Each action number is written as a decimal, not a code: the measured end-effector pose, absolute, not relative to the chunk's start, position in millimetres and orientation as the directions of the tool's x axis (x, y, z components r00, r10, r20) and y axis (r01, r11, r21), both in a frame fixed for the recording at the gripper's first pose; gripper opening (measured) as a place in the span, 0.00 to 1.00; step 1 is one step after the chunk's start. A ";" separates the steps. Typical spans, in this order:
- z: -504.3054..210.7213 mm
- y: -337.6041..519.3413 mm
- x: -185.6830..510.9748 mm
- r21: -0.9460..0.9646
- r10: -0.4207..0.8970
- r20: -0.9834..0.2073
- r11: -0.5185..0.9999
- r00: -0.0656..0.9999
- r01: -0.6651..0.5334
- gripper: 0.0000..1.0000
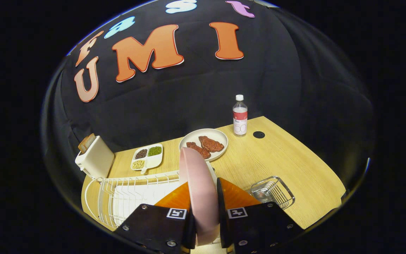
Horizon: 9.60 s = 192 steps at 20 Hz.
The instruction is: Take the plate from the dish rack, then take the spoon from the basket and place it into the plate.
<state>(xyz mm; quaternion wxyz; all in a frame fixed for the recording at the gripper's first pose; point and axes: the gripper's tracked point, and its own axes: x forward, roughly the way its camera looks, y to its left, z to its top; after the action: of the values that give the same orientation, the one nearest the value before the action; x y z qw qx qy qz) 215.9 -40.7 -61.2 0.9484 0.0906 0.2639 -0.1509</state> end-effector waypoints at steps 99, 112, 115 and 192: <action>-101.6 -93.6 44.3 0.112 -0.326 -0.185 0.930 0.927 0.350 0.99; -93.5 -118.8 110.0 0.013 -0.369 -0.107 0.928 0.923 0.373 0.93; -100.8 -119.3 119.4 -0.001 -0.369 -0.115 0.929 0.922 0.371 0.80; -124.7 170.1 6.3 0.047 0.086 -0.138 0.996 0.987 -0.080 0.07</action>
<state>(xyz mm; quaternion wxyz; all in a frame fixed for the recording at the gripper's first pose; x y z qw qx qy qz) 6.3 170.1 -124.7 0.9965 0.0208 0.0699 0.0418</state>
